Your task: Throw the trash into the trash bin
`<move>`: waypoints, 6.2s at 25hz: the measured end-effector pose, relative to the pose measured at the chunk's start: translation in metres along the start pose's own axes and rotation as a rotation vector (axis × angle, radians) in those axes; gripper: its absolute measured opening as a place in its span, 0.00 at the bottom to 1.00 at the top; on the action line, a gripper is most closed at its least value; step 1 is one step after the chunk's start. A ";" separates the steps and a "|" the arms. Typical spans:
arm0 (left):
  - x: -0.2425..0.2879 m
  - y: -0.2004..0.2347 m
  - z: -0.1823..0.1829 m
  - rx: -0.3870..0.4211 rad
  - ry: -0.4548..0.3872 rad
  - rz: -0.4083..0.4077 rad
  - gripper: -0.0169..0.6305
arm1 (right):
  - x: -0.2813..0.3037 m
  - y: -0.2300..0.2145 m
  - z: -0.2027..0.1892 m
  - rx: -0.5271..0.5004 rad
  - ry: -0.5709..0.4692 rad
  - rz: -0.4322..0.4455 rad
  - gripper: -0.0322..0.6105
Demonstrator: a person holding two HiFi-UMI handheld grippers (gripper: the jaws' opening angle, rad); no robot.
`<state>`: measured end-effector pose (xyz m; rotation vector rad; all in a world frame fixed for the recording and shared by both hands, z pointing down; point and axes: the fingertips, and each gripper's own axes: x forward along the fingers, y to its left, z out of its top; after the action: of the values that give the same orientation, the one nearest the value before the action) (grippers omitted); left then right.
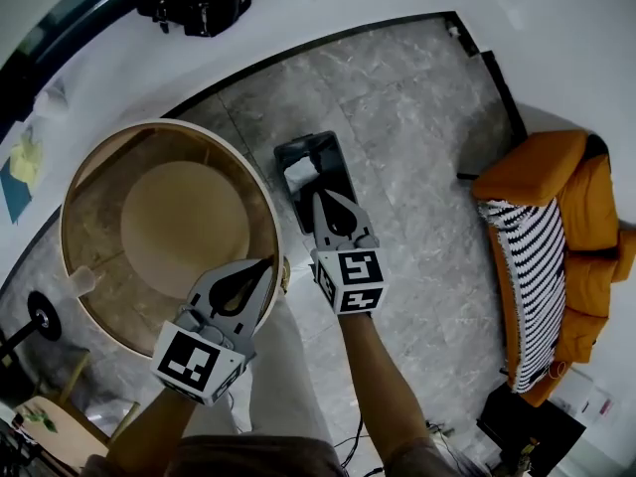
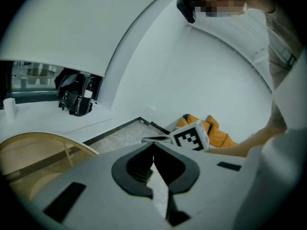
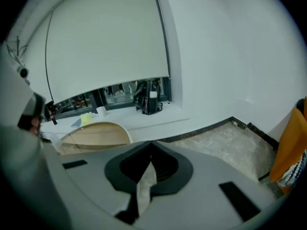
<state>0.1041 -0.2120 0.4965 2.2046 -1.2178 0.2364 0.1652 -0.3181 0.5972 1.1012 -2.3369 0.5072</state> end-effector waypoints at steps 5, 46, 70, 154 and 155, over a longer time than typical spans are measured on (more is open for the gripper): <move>-0.036 0.021 0.002 -0.025 -0.035 0.054 0.05 | -0.040 0.065 0.045 -0.035 -0.095 0.081 0.08; -0.419 0.180 -0.115 -0.298 -0.340 0.617 0.05 | 0.015 0.553 -0.002 -0.465 -0.005 0.687 0.08; -0.431 0.200 -0.151 -0.356 -0.324 0.593 0.05 | 0.067 0.592 -0.060 -0.492 0.098 0.704 0.53; 0.049 -0.040 -0.036 -0.042 0.074 -0.098 0.05 | -0.010 -0.040 -0.023 -0.041 0.048 -0.045 0.47; 0.052 -0.038 -0.039 -0.044 0.077 -0.091 0.05 | -0.005 -0.043 -0.030 -0.042 0.055 -0.041 0.47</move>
<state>0.1696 -0.2110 0.5334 2.1866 -1.0688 0.2524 0.2105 -0.3255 0.6237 1.0995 -2.2626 0.4655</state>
